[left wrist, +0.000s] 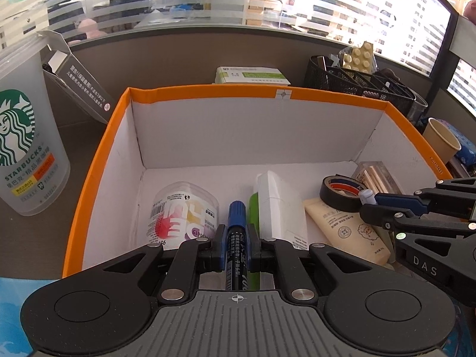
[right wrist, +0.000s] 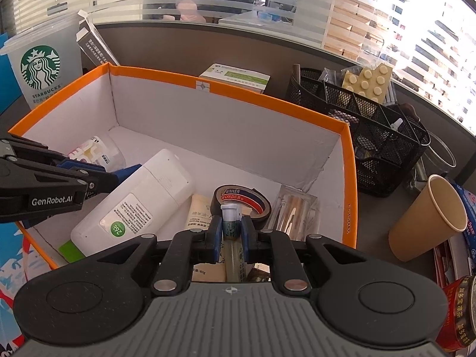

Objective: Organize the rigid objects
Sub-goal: 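Carry the blue marker and white-capped stick over the orange box, then lower the marker and stick into the box and open both tools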

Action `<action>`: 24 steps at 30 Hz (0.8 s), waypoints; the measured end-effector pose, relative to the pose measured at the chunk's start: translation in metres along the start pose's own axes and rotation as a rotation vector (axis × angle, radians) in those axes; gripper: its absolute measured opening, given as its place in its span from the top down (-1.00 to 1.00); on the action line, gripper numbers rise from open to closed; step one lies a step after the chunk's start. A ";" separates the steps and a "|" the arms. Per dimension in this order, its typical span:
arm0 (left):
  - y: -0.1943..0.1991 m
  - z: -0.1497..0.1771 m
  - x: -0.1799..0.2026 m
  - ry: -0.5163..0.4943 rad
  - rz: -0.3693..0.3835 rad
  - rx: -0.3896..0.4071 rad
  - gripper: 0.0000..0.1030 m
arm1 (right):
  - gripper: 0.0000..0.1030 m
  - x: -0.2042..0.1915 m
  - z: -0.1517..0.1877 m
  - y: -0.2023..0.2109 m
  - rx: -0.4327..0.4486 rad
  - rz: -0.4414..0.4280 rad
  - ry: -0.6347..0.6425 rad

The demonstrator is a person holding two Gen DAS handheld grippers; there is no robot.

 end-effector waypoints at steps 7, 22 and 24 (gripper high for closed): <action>0.000 0.000 0.000 -0.006 -0.010 0.001 0.79 | 0.68 -0.001 0.000 -0.001 -0.001 -0.001 -0.009; 0.011 -0.001 -0.003 -0.013 -0.018 0.022 0.71 | 0.31 -0.003 -0.002 0.008 0.020 -0.018 -0.017; 0.016 -0.003 -0.002 -0.009 -0.017 0.028 0.71 | 0.29 -0.001 -0.005 0.012 0.029 -0.013 -0.020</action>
Point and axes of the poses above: each gripper's, at about its wrist camera, not at the fingertips, and y roughly against the way its jaws point, x to its right, z to its underside, the point moved 10 cm from there along -y, roughly the way its jaws point, and after that the axes turned 9 degrees about z, right-handed, at the moved point
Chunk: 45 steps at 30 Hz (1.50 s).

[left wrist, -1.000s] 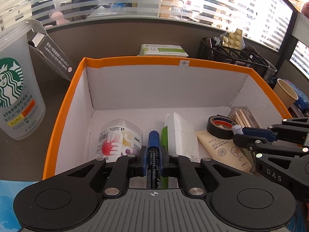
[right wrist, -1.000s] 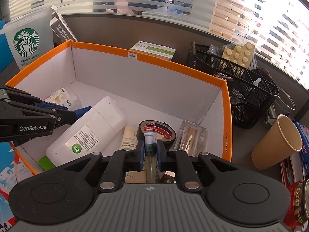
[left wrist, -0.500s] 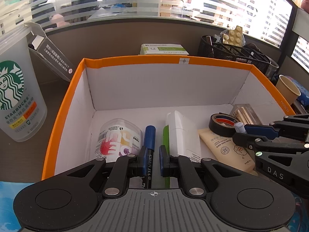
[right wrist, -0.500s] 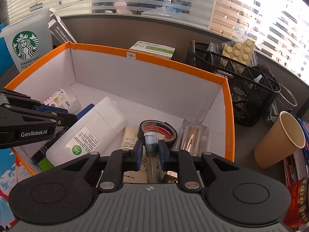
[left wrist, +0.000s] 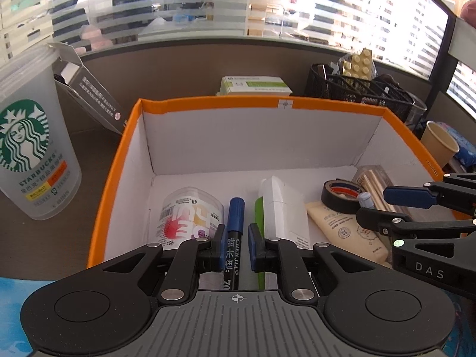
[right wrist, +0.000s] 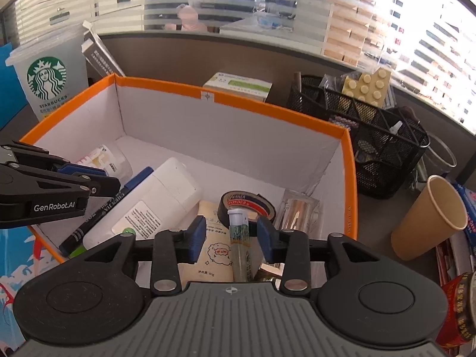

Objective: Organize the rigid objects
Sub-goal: 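Lower the marker and stick into the box and open both tools, then withdraw both tools from the box toward the pen and lighter on the mat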

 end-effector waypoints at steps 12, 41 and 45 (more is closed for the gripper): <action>0.050 -0.016 0.016 -0.043 0.006 0.089 0.19 | 0.16 0.013 -0.018 0.038 0.062 0.029 -0.031; 0.125 0.050 0.084 -0.129 0.089 0.156 -0.64 | -0.43 0.023 0.018 0.149 0.233 0.104 -0.076; 0.122 0.066 0.088 -0.119 0.098 0.134 -0.65 | -0.48 0.023 0.028 0.156 0.241 0.120 -0.070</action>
Point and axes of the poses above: each gripper's, at about its wrist camera, not at the fingertips, and y roughly against the way its jaws point, x to its right, z to its underside, the point moved 10 cm from there along -y, roughly the way its jaws point, and after that the axes turned 9 degrees about z, right-handed, at the moved point
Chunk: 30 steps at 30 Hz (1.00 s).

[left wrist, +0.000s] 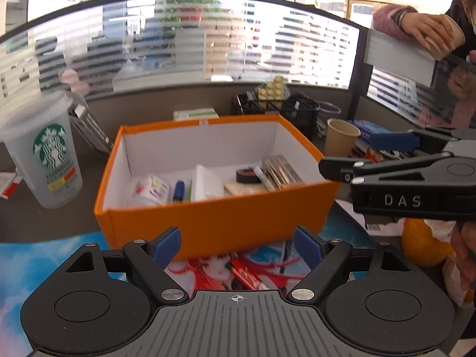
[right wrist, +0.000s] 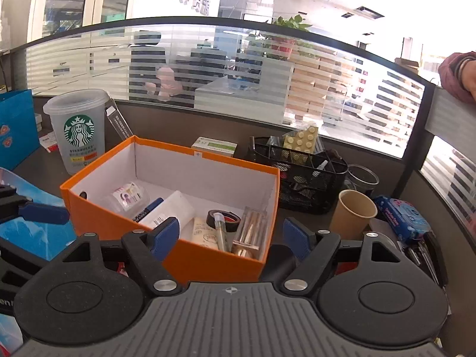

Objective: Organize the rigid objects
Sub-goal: 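Withdraw both tools from the box toward the pen and lighter on the mat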

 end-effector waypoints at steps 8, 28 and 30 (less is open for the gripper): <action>-0.007 0.060 0.004 0.051 0.009 -0.048 -0.72 | -0.58 0.001 0.031 0.009 0.004 -0.014 -0.071; -0.029 0.119 0.008 -0.007 -0.097 -0.140 -0.79 | -0.61 -0.004 0.067 -0.003 -0.041 -0.051 -0.124; -0.026 0.120 -0.001 0.003 -0.112 -0.135 -0.83 | -0.61 -0.009 0.068 -0.004 -0.045 -0.059 -0.115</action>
Point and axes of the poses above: each gripper's, at about its wrist camera, not at the fingertips, and y roughly against the way its jaws point, x to its right, z to its underside, the point moved 10 cm from there along -y, roughly the way its jaws point, and after that the axes turned 9 degrees about z, right-handed, at the moved point
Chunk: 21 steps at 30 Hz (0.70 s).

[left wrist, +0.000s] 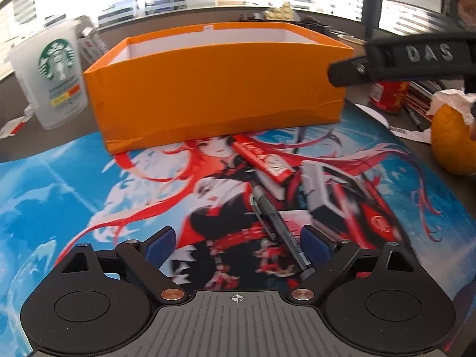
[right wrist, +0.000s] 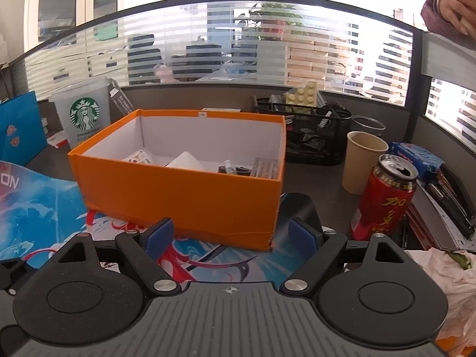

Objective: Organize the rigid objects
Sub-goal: 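Withdraw both tools from the box toward the pen and lighter on the mat, then grasp the black pen with the left tool while the right tool grasps the red lighter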

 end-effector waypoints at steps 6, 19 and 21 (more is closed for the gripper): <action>0.007 0.005 -0.038 0.050 -0.057 0.024 -0.93 | -0.62 -0.025 0.015 -0.011 -0.040 -0.034 0.053; 0.020 0.010 -0.086 0.092 -0.093 0.053 -0.89 | -0.20 -0.083 0.050 -0.046 -0.100 -0.100 0.153; 0.019 0.009 -0.093 0.097 -0.099 0.058 -0.88 | -0.03 -0.088 0.054 -0.050 -0.108 -0.101 0.166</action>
Point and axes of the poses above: each gripper's, at about its wrist camera, not at the fingertips, and y roughly against the way its jaws point, x to its right, z to its underside, the point moved 10 cm from there along -y, roughly the way its jaws point, and after that the axes turned 9 degrees about z, right-handed, at the moved point
